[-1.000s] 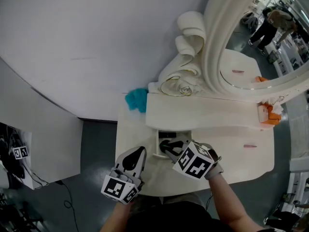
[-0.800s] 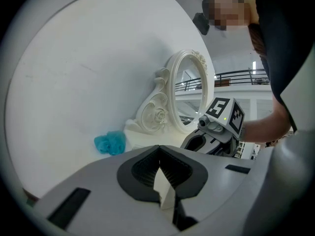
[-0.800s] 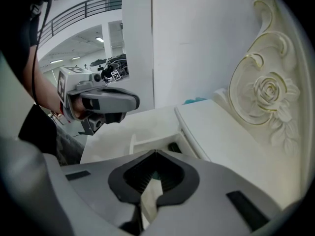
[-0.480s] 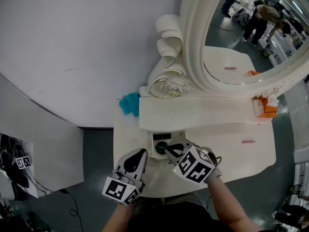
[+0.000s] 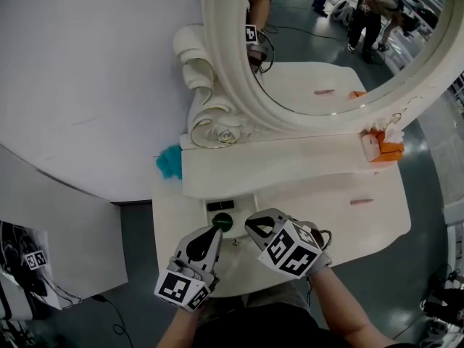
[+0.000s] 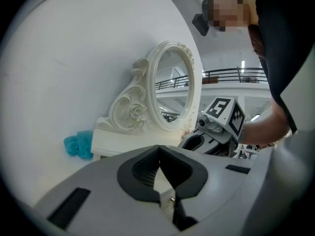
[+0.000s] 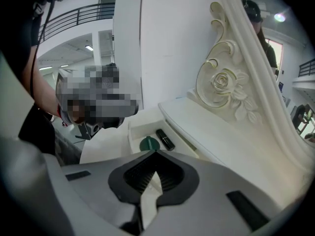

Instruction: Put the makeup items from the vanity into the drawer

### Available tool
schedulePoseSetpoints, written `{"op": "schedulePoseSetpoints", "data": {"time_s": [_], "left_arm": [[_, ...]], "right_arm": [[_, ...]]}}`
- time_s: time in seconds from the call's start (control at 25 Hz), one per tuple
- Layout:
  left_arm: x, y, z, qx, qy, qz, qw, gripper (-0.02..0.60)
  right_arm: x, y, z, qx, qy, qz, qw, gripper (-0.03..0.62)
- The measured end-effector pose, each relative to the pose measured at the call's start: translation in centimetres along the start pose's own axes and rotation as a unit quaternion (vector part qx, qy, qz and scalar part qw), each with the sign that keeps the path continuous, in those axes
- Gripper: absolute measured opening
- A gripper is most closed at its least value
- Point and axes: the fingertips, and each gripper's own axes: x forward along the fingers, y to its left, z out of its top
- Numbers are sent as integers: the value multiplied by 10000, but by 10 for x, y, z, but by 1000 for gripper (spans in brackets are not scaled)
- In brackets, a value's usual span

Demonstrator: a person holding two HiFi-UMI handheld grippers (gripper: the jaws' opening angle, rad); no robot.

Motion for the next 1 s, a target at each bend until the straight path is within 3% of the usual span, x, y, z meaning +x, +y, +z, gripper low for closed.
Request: {"op": "schedulePoseSetpoints", "data": {"time_s": [0.44, 0.72, 1.0], "left_arm": [[48, -54, -5, 31, 125, -382, 9992, 15], [91, -103, 8, 75, 13, -860, 9963, 14], [138, -144, -6, 72, 187, -1204, 9925, 15]], "right_arm": [[-39, -26, -50, 276, 41, -117, 9995, 21], [-69, -53, -93, 535, 80, -263, 9982, 21], [-97, -80, -137, 848, 65, -426, 9955, 21]]}}
